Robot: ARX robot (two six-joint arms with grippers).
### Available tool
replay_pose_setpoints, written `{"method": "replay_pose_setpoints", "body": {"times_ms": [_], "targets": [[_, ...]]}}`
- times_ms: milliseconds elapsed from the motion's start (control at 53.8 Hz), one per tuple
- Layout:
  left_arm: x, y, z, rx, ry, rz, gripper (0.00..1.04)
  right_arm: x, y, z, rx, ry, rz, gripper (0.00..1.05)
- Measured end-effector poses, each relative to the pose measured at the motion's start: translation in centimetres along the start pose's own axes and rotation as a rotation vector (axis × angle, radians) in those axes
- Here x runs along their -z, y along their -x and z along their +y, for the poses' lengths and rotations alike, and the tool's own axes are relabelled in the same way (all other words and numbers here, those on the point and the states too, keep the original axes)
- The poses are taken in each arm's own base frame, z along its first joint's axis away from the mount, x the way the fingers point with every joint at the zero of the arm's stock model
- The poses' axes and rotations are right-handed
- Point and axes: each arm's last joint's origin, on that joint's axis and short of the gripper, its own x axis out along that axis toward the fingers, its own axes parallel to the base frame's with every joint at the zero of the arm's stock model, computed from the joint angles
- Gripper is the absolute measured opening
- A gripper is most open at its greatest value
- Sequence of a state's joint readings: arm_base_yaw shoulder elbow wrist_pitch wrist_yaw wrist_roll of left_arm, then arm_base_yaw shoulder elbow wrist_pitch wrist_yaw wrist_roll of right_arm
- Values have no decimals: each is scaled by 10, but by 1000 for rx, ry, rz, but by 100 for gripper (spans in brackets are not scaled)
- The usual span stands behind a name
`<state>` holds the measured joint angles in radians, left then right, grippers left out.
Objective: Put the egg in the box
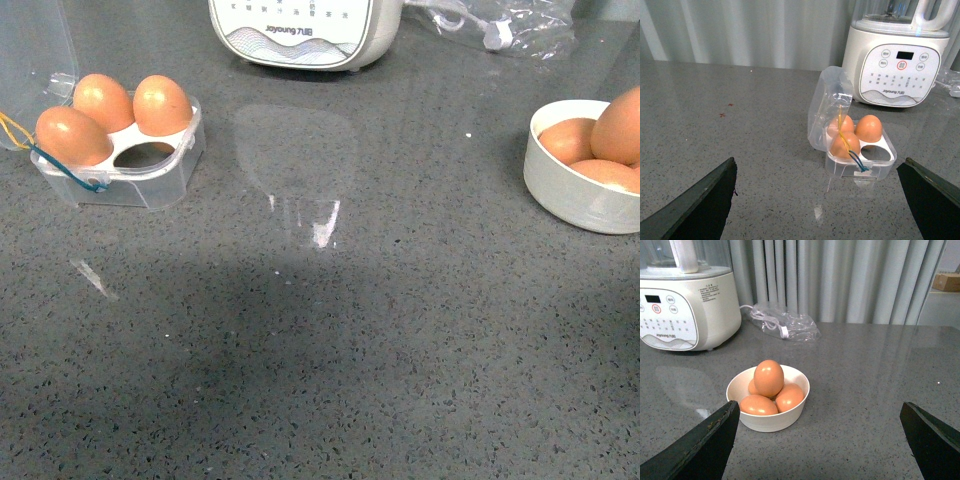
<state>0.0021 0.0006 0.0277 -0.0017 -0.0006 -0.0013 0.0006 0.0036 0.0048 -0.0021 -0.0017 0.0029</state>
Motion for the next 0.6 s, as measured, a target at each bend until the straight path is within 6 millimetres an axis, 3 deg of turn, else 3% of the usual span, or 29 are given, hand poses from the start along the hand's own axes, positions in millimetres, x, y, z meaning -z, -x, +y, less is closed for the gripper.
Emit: {"method": "replay_pose_setpoints", "body": {"times_ms": [595], "targets": [[0,0,0,0,0,0,98,0,0,0,0,0,0,97]]}}
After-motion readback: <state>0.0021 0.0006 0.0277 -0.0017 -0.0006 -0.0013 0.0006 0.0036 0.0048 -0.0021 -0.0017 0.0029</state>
